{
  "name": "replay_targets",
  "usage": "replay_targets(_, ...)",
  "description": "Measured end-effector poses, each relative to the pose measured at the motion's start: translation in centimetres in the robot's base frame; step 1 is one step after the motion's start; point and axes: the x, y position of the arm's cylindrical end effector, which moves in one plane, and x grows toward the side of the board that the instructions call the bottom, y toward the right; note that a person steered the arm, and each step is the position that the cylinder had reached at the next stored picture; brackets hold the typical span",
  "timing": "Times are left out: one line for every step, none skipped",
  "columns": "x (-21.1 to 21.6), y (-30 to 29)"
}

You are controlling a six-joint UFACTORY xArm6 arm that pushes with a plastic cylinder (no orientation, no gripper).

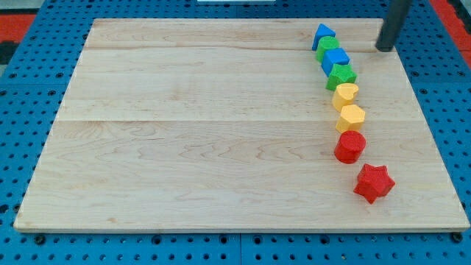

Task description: Move the red star close to red circle

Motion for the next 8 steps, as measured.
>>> replay_targets(0.9,5.1)
replay_targets(0.9,5.0)
replay_targets(0.9,5.0)
replay_targets(3.6,5.0)
replay_targets(5.1,5.1)
replay_targets(13.5,5.0)
replay_targets(22.4,4.8)
replay_targets(31.6,1.9)
